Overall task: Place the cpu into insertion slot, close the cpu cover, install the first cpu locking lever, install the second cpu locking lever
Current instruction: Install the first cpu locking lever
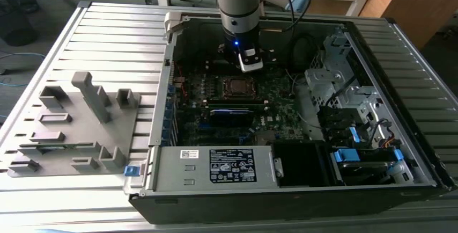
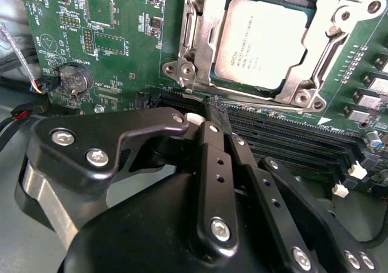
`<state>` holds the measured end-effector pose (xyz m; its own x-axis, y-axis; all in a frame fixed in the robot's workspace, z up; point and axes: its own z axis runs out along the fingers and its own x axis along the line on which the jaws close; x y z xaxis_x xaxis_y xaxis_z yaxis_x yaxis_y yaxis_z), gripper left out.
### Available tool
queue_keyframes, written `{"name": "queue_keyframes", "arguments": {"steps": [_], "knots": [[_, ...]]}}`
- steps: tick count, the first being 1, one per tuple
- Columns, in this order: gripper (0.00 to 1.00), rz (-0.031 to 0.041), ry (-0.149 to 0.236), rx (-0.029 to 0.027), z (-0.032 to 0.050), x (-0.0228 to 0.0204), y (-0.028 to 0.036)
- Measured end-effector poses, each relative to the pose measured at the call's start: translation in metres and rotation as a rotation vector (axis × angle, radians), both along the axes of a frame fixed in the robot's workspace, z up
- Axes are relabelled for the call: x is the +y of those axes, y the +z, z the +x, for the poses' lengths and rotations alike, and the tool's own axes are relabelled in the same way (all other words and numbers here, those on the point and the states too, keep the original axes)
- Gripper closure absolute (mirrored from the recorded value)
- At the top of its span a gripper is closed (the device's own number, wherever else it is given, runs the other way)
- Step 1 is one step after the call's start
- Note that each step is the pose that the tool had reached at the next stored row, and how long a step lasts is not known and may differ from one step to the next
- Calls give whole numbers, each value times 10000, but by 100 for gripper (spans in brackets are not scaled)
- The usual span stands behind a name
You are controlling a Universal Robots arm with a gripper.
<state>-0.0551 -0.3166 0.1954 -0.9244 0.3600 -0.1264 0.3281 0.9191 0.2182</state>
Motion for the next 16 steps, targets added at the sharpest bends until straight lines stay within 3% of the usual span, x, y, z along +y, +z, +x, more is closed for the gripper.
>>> {"name": "queue_keyframes", "arguments": {"steps": [16], "knots": [[89, -2, -170, -3, 3, 3, 0]]}}
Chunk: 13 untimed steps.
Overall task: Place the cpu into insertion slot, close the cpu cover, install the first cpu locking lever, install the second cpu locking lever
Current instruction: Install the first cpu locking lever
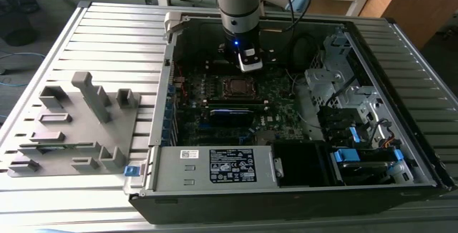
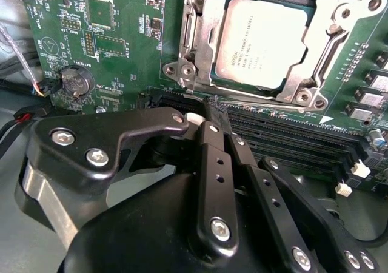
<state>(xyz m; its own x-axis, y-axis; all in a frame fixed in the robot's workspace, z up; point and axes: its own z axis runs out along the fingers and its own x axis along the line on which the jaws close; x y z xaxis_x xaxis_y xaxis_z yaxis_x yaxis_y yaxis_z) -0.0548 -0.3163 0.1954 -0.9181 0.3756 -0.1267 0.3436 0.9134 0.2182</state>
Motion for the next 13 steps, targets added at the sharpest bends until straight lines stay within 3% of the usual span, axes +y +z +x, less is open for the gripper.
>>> {"name": "queue_keyframes", "arguments": {"steps": [13], "knots": [[89, -79, 2, -19, 0, -22, 0]]}}
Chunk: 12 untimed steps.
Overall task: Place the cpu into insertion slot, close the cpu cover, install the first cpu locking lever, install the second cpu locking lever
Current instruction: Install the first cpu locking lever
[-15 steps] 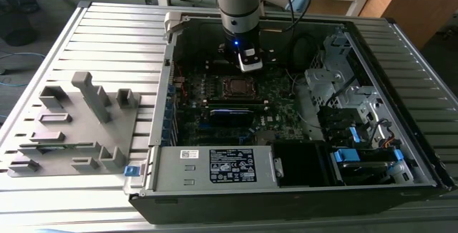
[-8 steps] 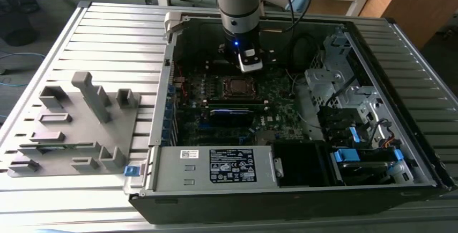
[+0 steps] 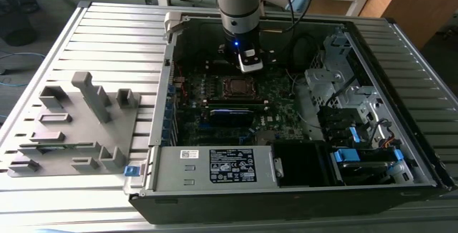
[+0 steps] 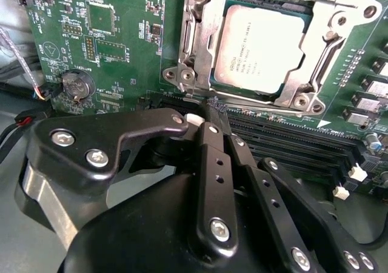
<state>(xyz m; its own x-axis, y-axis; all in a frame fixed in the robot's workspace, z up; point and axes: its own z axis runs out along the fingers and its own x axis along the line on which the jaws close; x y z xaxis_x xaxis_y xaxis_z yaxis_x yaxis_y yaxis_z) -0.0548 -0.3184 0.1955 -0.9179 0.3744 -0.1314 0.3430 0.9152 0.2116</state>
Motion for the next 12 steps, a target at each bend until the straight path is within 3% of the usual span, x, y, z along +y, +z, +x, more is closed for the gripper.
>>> {"name": "queue_keyframes", "arguments": {"steps": [12], "knots": [[89, 1, -204, -1, 0, 14, 30]]}}
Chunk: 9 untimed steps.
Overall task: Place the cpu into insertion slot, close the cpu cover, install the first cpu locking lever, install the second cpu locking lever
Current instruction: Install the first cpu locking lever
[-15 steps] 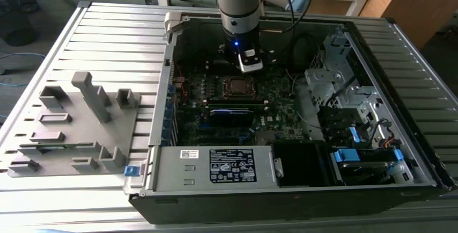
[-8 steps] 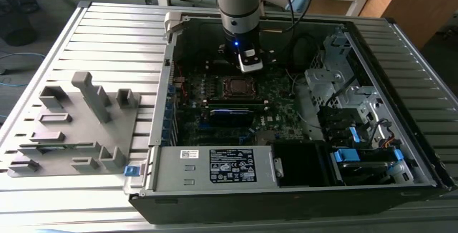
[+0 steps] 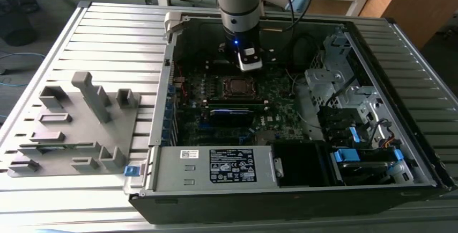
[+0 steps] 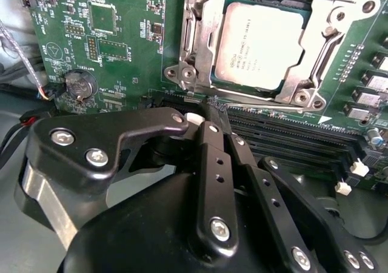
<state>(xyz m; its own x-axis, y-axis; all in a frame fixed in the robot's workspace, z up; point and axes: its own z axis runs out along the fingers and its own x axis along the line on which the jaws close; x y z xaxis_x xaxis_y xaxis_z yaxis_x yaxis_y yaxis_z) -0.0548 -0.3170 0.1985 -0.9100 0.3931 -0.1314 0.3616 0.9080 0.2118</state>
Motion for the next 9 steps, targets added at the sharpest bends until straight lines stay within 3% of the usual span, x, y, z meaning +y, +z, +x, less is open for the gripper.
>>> {"name": "queue_keyframes", "arguments": {"steps": [9], "knots": [[89, 25, -330, 1, 0, 13, 5]]}}
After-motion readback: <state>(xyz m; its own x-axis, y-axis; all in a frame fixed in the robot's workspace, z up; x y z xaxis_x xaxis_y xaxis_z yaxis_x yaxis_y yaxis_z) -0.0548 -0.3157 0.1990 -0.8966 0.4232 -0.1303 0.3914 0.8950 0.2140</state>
